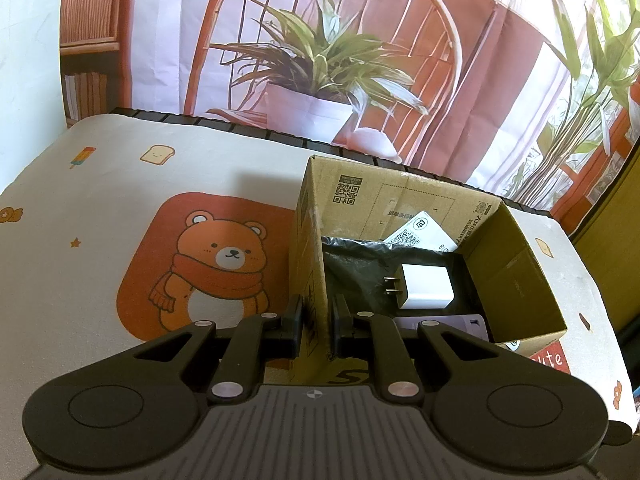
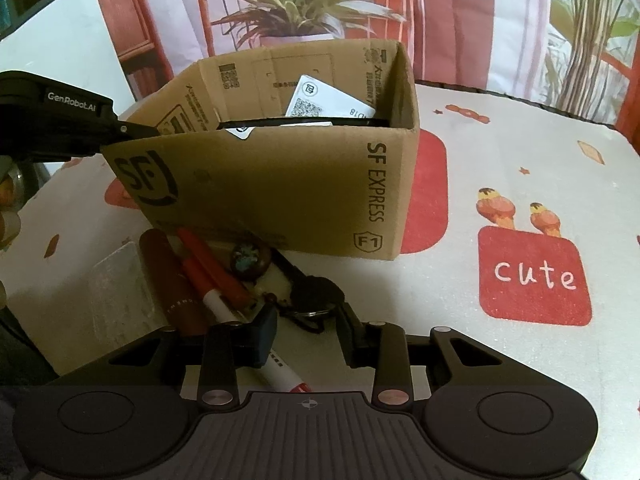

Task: Organize rigid objects
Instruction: 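Reach the right gripper to the round teal-faced object and close on it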

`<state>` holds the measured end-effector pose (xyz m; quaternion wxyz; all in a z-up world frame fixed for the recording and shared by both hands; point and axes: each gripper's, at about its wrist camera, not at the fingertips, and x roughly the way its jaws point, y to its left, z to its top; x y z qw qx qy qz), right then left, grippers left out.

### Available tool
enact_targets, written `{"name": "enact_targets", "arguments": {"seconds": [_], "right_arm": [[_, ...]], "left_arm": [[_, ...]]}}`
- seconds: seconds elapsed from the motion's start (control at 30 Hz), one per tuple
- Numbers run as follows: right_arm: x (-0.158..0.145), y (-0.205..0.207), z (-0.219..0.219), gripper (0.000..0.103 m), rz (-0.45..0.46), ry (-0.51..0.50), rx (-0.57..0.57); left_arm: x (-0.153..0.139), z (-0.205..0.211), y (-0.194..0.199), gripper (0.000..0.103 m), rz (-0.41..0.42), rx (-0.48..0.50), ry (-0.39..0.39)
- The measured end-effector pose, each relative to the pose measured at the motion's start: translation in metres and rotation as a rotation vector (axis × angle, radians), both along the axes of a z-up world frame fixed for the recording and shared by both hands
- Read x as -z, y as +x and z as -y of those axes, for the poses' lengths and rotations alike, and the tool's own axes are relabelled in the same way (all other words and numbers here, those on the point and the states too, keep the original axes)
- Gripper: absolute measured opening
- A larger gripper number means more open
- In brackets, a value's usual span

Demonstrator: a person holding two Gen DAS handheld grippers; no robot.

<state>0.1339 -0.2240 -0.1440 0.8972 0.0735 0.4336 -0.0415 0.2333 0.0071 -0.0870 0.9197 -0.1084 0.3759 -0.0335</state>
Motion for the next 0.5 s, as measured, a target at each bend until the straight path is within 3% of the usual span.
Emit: {"name": "enact_targets", "arguments": {"seconds": [0.13, 0.5], "right_arm": [[-0.001, -0.001, 0.002, 0.026, 0.011, 0.004, 0.014], [-0.007, -0.005, 0.011, 0.026, 0.052, 0.001, 0.066]], "left_arm": [[0.000, 0.000, 0.000, 0.016, 0.000, 0.000, 0.000], [0.000, 0.000, 0.000, 0.016, 0.000, 0.001, 0.000]]}}
